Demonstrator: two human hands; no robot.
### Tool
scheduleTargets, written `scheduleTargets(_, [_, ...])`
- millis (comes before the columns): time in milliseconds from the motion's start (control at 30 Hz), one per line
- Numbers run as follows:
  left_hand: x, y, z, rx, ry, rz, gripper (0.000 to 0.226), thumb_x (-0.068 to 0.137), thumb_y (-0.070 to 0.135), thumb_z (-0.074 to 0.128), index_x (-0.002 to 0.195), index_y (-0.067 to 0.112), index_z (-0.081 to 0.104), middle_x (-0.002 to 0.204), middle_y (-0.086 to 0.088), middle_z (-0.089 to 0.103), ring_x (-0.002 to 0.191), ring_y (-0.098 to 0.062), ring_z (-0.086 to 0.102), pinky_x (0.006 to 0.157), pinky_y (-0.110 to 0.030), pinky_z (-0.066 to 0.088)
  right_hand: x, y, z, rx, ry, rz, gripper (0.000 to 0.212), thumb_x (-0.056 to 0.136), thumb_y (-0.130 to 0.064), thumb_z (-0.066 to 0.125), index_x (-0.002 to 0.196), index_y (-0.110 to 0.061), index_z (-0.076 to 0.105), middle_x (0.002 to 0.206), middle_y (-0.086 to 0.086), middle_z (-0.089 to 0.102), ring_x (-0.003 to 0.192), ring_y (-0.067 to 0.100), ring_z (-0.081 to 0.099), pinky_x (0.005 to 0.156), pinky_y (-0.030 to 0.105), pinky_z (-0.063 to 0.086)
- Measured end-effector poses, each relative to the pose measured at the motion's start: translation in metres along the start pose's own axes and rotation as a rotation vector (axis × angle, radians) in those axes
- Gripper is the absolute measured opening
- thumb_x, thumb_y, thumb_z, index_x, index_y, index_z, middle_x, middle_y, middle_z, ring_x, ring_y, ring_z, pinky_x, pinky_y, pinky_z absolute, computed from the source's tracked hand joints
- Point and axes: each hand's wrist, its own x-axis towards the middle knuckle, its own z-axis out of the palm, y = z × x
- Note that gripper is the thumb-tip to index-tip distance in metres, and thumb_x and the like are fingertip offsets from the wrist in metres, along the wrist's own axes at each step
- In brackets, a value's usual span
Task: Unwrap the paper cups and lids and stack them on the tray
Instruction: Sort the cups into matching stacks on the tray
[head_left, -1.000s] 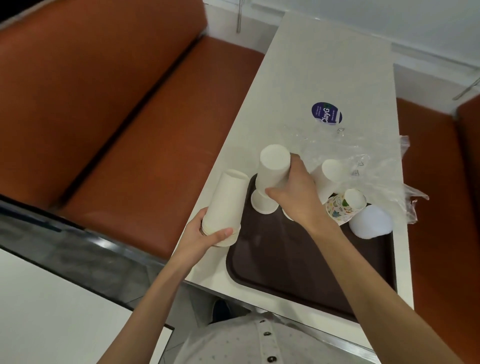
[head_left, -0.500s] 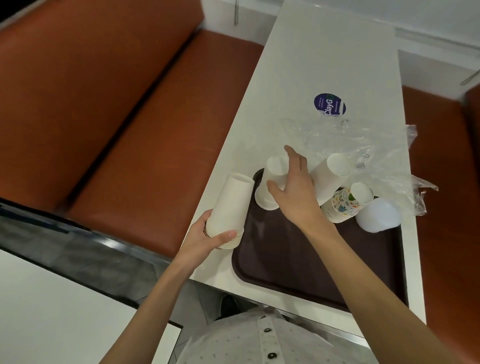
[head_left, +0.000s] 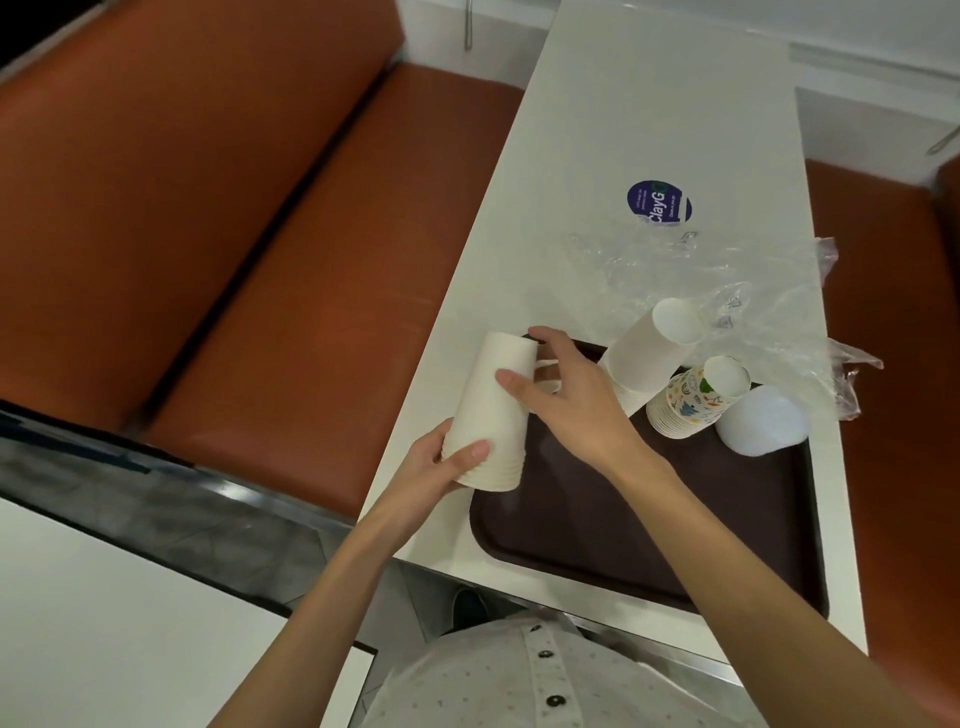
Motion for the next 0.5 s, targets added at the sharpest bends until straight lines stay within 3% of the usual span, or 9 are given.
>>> scheduleTargets(133, [0.004,0.004,0.009,0.001,-0.011,-0.022,0.08,0.065,0.06,0.078,0.129,0.015,0.058,0.124,-0.008,0.068,0.114,-0.024,0.067,0.096,-0.043,0.056,0.01,0.001,-0.008,-0.186,0.045,-0.066,0.057,0.087,-0.048,0.066,0.135,-0.021,0.051,0.123,-0.004,0.063,0.101,0.012,0.062,0.077,0.019,0.046])
scheduleTargets(233, [0.009,0.005,0.015,0.008,0.024,-0.038,0.082,0.063,0.058,0.077,0.129,0.014,0.056,0.125,-0.009,0.066,0.113,-0.025,0.066,0.096,-0.045,0.056,0.017,0.006,-0.012,-0.233,0.039,-0.038,0.046,0.095,-0.047,0.056,0.13,-0.018,0.057,0.119,-0.001,0.065,0.102,0.014,0.06,0.076,0.017,0.038])
scheduleTargets(367, [0.01,0.009,0.015,0.044,0.014,-0.024,0.06,0.07,0.053,0.072,0.12,0.022,0.059,0.122,-0.008,0.067,0.106,-0.02,0.069,0.084,-0.035,0.06,0.019,0.004,-0.019,-0.206,0.065,-0.035,0.04,0.099,-0.046,0.049,0.127,-0.018,0.06,0.111,-0.004,0.064,0.091,0.008,0.056,0.068,0.0,0.035])
scheduleTargets(500, [0.005,0.017,0.01,0.069,-0.014,0.04,0.069,0.068,0.06,0.069,0.123,0.02,0.057,0.106,-0.009,0.073,0.085,-0.025,0.074,0.072,-0.031,0.06,0.016,-0.002,-0.019,-0.153,0.084,-0.1,0.039,0.096,-0.047,0.056,0.123,-0.02,0.062,0.111,-0.007,0.066,0.093,0.008,0.062,0.069,0.004,0.037])
